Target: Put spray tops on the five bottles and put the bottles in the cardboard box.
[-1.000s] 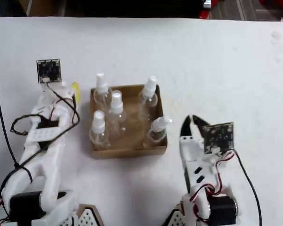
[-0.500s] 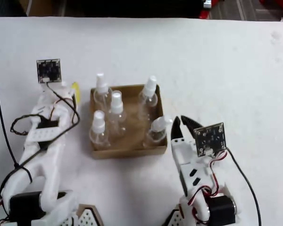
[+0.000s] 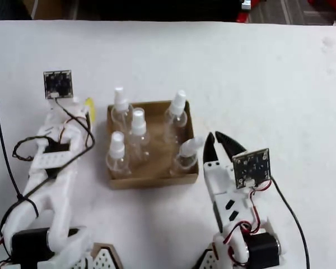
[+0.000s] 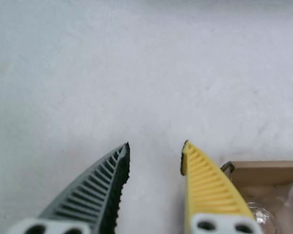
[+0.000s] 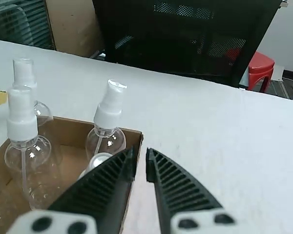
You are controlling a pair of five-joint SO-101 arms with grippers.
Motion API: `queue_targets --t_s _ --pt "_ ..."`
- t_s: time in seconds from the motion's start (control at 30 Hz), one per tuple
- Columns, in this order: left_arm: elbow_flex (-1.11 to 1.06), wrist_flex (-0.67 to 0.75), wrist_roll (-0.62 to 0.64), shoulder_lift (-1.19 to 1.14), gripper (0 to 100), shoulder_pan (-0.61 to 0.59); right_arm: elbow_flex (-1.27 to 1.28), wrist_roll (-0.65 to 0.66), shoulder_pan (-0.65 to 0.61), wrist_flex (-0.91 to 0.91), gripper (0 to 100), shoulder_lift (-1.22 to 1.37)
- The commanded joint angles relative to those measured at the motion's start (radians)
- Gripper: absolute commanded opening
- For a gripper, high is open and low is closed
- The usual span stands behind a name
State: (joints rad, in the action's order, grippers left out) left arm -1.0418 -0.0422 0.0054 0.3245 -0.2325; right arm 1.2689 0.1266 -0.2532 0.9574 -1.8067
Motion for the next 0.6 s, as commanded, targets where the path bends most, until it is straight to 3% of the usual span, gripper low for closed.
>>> queue_targets --t_s 0.0,0.37,0.57 --pt "0.002 0.025 0.005 0.005 17 -0.013 -0.008 0.012 0.002 -0.028 1.6 0.004" --pt "0.002 0.025 0.005 0.005 17 -0.013 0.055 0.012 0.189 -0.028 1.8 0.004" --pt "0.002 0.025 0.005 0.005 17 -0.013 0.143 0.012 0.214 -0.028 1.8 0.002"
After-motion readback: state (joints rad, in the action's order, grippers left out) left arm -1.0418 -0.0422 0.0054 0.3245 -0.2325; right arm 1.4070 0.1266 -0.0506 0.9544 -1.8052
